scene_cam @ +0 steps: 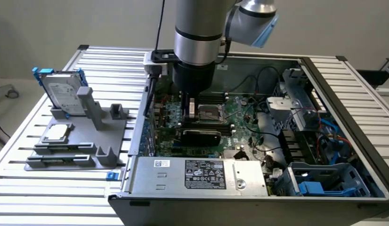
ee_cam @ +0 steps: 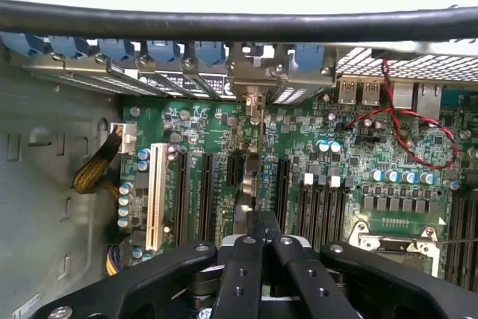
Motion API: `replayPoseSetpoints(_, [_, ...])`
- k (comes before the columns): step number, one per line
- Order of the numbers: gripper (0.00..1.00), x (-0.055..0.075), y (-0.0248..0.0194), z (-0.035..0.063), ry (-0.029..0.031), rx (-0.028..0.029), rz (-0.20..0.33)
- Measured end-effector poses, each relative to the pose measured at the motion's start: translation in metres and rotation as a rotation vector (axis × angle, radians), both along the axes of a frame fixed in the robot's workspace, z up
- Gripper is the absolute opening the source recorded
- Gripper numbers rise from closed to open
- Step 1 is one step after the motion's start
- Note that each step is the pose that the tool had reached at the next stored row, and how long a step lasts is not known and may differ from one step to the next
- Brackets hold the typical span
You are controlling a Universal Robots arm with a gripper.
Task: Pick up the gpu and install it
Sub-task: 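Press down on the gpu until it lock into place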
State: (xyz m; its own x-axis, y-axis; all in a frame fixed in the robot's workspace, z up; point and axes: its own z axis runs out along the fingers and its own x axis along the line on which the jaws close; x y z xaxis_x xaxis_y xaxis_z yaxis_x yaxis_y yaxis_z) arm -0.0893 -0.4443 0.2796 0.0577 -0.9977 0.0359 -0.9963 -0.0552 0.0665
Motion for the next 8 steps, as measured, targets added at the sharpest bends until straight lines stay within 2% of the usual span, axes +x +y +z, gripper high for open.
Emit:
replayPoseSetpoints(6, [0.11,-0.0032,0.0,0.0022,0.0006,-0.0003,0.001])
replayPoseSetpoints(8, [0.11,-0.0047,0.0,0.0023,0.0068,-0.0002,0.001])
